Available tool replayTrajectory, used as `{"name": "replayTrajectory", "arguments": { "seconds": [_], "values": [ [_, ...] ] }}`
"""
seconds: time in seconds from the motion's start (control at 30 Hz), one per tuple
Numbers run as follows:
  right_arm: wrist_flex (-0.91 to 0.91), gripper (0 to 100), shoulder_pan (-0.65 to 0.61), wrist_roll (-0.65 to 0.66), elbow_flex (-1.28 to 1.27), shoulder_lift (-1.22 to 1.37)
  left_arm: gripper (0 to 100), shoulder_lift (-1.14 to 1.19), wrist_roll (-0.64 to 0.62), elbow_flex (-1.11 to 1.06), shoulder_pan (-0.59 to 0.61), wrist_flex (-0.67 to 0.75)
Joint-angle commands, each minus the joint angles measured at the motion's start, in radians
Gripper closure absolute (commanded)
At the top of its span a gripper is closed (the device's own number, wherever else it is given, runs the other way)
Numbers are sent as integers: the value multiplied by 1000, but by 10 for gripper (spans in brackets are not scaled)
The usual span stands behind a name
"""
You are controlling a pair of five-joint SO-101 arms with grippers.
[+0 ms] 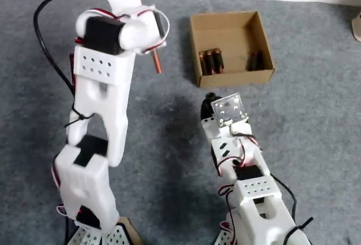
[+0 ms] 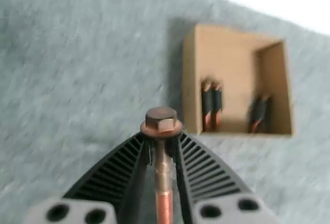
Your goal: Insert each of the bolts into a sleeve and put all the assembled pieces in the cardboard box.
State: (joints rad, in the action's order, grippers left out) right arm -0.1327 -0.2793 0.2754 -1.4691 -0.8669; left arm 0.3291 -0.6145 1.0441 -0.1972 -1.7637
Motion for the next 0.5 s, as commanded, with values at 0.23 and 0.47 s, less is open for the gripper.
{"name": "replayTrajectory", "arguments": {
  "seconds": [0.23,0.47],
  "values": [
    [4,993,-10,14,7,-39,996,-332,58,-407,-30,178],
    [5,993,-42,14,7,-39,996,-524,57,-834,-56,522]
  ]
}}
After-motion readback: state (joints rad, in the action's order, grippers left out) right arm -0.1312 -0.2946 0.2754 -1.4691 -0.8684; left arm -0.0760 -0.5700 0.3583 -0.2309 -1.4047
